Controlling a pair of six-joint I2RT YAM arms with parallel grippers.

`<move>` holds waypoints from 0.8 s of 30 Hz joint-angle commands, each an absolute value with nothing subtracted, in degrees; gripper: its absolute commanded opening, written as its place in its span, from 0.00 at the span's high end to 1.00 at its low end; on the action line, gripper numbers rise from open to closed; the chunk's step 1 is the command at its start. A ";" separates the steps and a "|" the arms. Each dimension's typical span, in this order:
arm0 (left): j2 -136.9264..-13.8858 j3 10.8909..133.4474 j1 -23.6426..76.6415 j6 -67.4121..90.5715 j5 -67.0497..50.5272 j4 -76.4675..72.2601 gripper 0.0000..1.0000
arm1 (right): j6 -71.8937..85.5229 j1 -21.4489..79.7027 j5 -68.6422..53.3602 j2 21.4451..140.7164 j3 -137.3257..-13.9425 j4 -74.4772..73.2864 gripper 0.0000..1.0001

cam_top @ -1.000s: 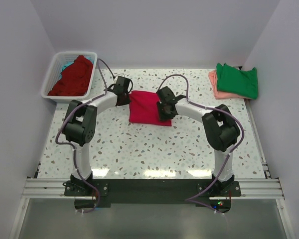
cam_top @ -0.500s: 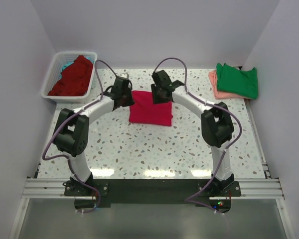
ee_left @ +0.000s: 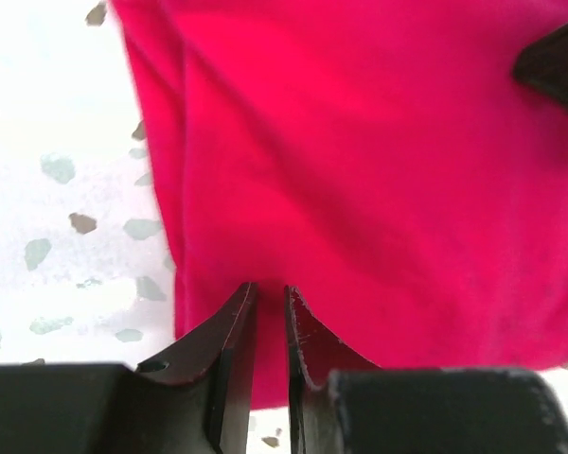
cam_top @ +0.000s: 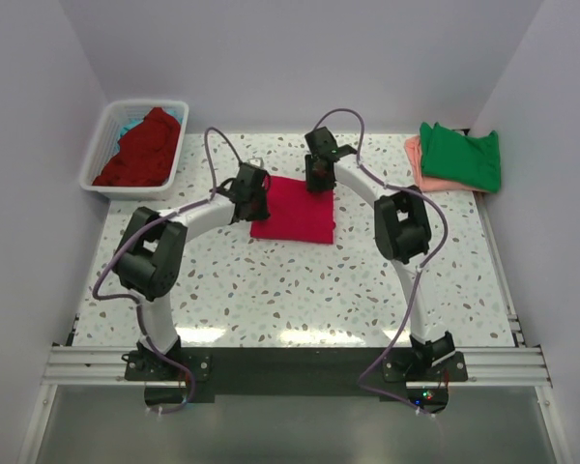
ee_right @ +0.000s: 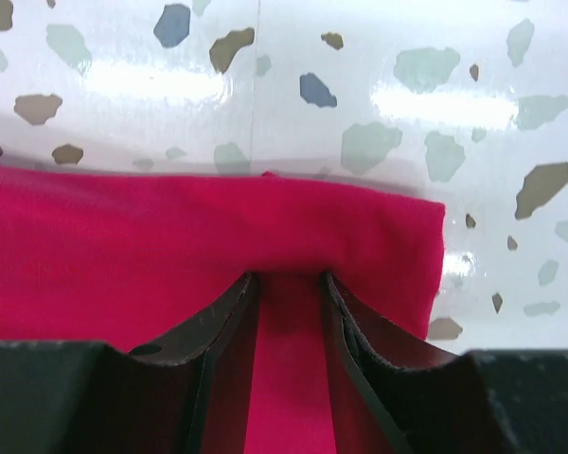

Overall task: Fold and stack the t-shirts
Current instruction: Fold the tshirt

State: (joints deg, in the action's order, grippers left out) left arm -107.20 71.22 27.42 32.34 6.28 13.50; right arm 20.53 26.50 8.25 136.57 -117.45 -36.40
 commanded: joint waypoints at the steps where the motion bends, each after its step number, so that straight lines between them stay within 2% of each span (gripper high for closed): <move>1: -109.60 68.73 28.04 31.90 11.68 15.11 0.78 | 20.65 24.96 7.91 139.56 -123.30 -36.74 0.63; 10: -112.85 64.87 29.09 32.96 14.50 20.30 0.79 | 21.18 22.06 7.91 142.65 -126.91 -37.35 0.63; 17: -108.73 63.98 29.53 32.61 16.34 20.57 0.80 | 19.87 21.71 9.49 139.05 -125.51 -35.78 0.64; 21: -104.25 64.51 29.44 31.82 18.10 18.47 0.79 | 19.60 21.45 10.11 134.13 -122.18 -33.93 0.52; 24: -100.20 65.12 29.44 30.68 18.98 15.83 0.77 | 19.16 21.09 9.93 131.75 -121.38 -34.63 0.48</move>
State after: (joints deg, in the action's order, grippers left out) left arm -106.08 65.58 29.41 32.23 15.75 14.44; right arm 20.45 21.78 8.14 139.20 -122.10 -35.83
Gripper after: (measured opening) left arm 0.216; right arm 0.498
